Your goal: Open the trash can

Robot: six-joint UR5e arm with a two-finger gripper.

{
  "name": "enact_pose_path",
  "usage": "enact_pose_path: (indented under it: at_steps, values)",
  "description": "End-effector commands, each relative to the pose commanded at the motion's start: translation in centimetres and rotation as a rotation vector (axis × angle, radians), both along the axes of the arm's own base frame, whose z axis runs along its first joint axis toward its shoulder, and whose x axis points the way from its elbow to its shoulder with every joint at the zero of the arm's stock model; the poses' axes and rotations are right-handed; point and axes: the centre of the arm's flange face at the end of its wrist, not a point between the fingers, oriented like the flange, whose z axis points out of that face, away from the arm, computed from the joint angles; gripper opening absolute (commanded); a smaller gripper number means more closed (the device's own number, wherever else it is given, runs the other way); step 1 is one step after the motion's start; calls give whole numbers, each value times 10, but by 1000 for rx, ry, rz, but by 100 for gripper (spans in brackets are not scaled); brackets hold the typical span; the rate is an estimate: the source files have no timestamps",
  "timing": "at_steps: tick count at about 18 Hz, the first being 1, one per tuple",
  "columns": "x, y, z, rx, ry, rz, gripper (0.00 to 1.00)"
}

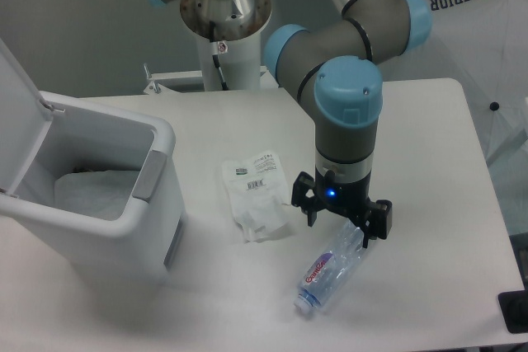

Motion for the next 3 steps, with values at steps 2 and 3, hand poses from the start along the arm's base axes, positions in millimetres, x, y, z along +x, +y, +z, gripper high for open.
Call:
enact_pose_path:
  at_steps: [2, 3]
  values:
    - [0, 0, -2, -9, 3, -4, 100]
    - [0, -1, -4, -21, 6, -2, 100]
